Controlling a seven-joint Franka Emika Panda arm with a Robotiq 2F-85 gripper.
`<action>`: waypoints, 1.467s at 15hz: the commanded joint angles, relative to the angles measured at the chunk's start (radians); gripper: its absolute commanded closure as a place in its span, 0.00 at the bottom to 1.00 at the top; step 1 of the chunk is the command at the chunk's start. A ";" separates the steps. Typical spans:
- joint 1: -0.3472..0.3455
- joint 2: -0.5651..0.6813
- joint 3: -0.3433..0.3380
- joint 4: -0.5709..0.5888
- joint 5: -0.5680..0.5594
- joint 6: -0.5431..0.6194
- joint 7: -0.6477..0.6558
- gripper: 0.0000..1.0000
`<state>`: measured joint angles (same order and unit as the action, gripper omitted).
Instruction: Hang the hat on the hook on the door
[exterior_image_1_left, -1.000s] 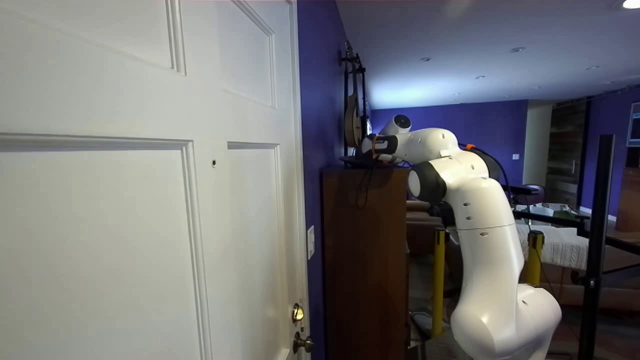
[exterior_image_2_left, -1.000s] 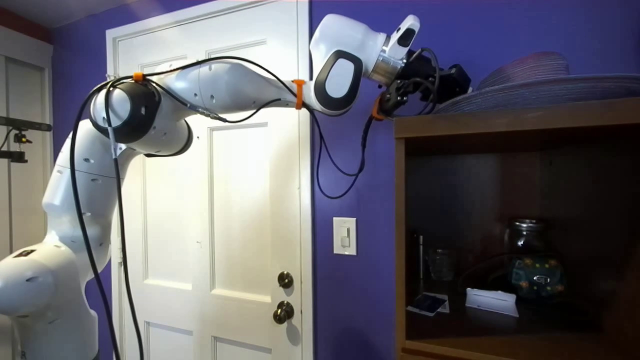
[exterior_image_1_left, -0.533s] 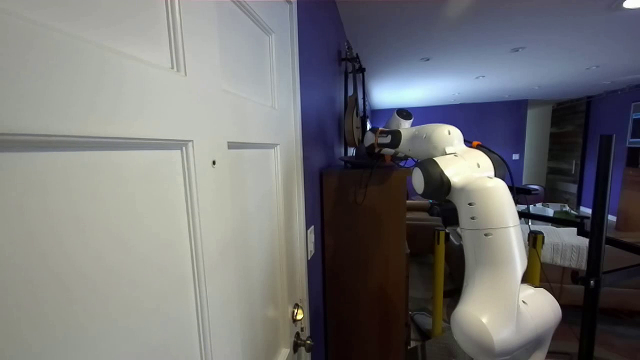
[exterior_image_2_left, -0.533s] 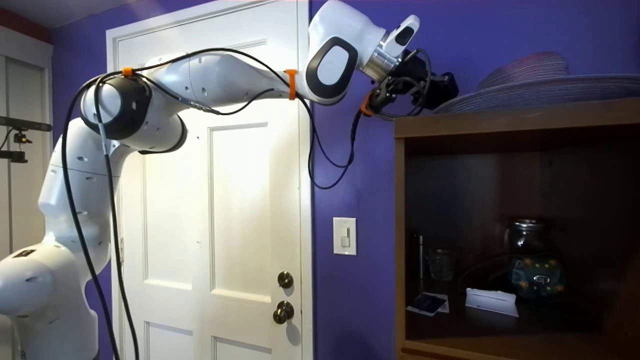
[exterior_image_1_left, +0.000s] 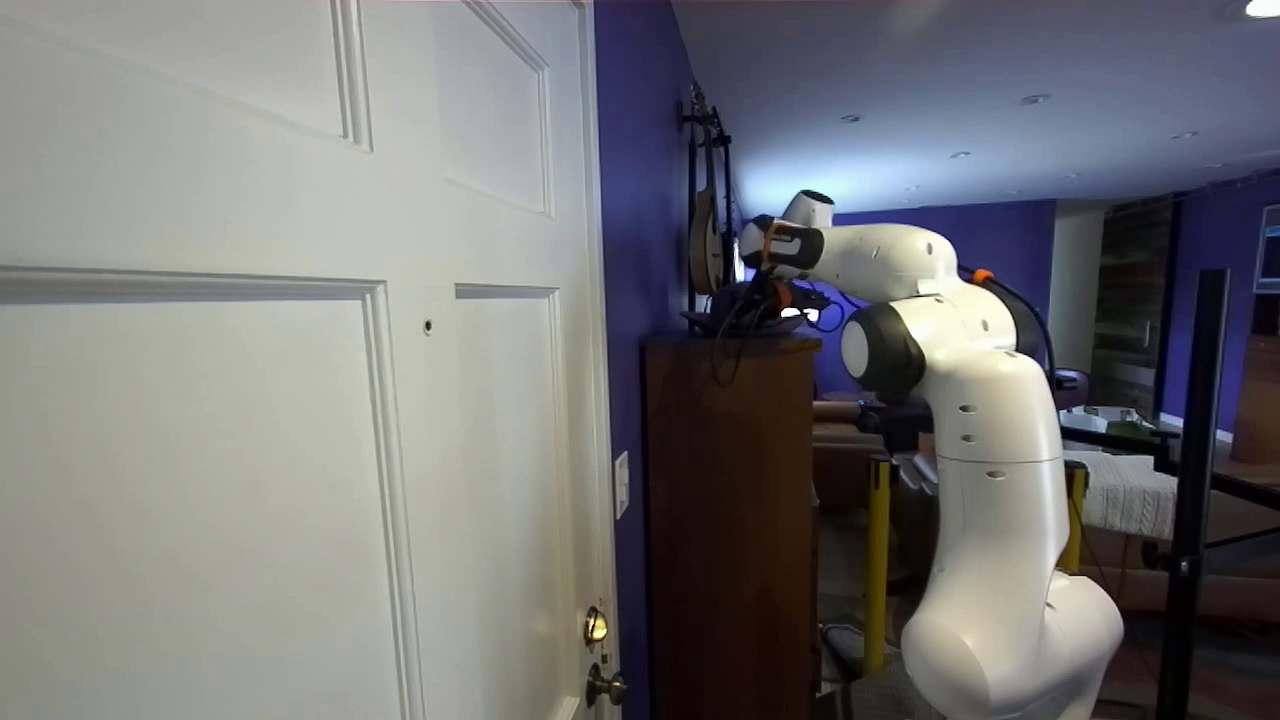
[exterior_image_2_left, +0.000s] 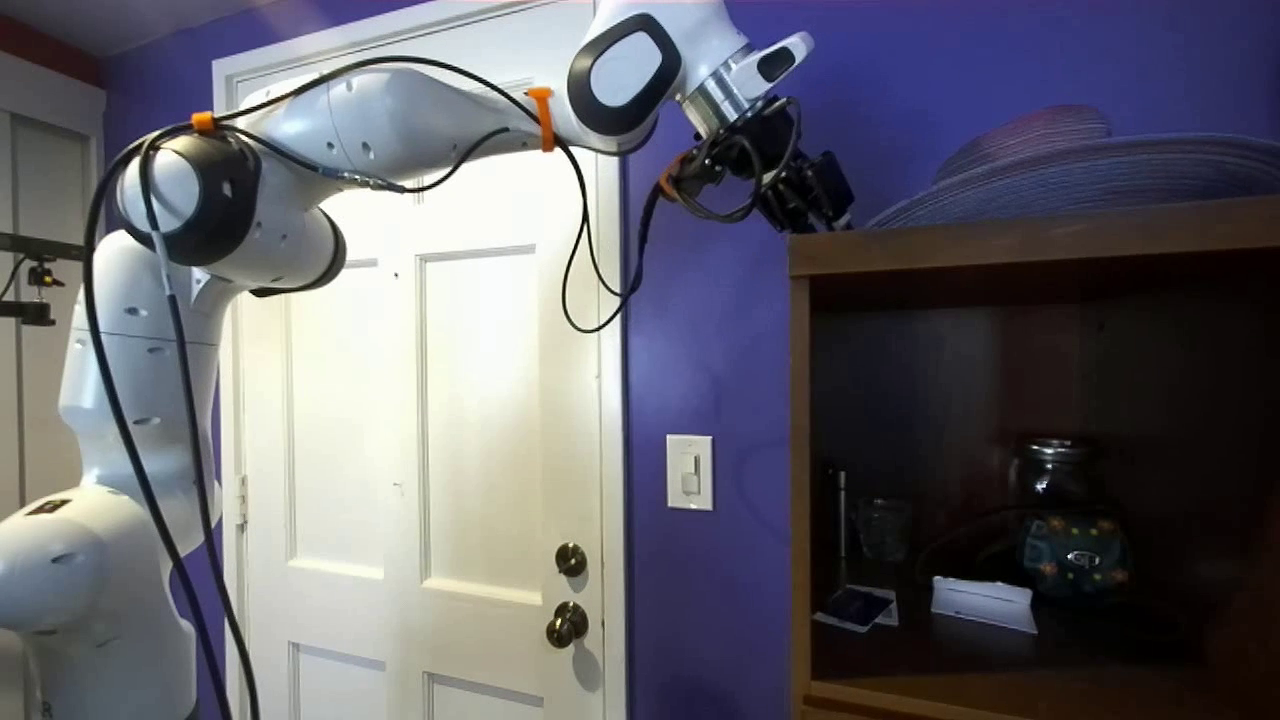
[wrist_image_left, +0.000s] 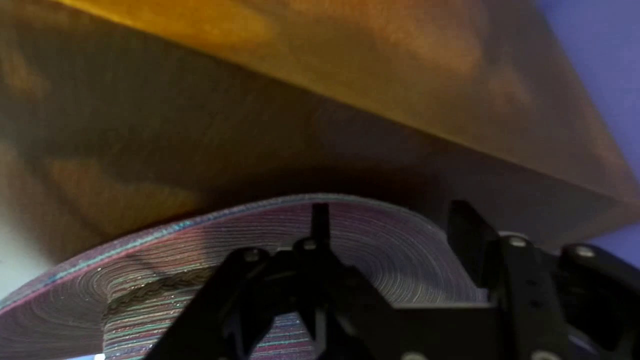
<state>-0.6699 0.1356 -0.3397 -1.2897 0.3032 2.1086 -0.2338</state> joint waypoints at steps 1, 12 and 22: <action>-0.013 -0.012 0.001 0.042 0.045 -0.113 -0.027 0.06; -0.017 -0.009 -0.004 0.078 0.089 -0.234 -0.074 0.00; -0.045 0.032 -0.035 0.130 0.064 -0.088 -0.124 0.00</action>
<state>-0.6965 0.1286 -0.3663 -1.2079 0.3614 2.0114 -0.3013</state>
